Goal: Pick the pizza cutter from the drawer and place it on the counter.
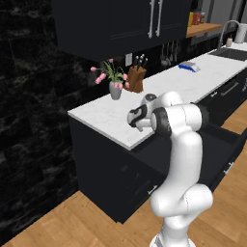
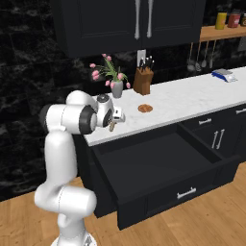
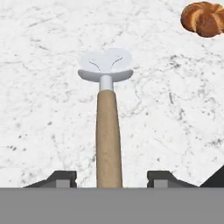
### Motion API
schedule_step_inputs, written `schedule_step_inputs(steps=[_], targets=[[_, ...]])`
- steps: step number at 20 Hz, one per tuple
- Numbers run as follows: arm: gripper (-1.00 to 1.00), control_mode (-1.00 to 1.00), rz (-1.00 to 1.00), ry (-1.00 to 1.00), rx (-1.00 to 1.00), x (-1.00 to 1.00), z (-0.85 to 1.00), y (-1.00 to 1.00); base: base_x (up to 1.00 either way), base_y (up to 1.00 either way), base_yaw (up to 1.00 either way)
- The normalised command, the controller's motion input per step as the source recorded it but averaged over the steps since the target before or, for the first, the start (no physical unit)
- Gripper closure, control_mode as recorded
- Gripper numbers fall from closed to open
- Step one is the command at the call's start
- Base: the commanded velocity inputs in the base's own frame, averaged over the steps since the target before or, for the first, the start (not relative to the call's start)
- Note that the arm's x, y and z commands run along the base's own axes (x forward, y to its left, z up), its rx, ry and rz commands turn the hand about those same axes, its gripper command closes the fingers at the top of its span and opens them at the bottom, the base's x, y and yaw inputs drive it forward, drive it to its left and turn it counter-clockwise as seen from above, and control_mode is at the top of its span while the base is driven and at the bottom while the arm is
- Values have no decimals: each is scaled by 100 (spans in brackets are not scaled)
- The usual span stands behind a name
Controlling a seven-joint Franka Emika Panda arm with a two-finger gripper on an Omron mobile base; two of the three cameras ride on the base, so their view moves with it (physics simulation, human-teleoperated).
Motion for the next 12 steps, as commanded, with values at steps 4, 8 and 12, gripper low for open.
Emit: schedule_step_inputs(steps=[4, 8, 12], targets=[[-100, -100, -11, -4, 0, -100, 100, -18, 0, 0, 0], [-100, -100, -9, -8, 0, -100, 100, -12, 0, 0, 0], [-100, -100, -8, -9, 0, -100, 100, -9, 0, 0, 0]])
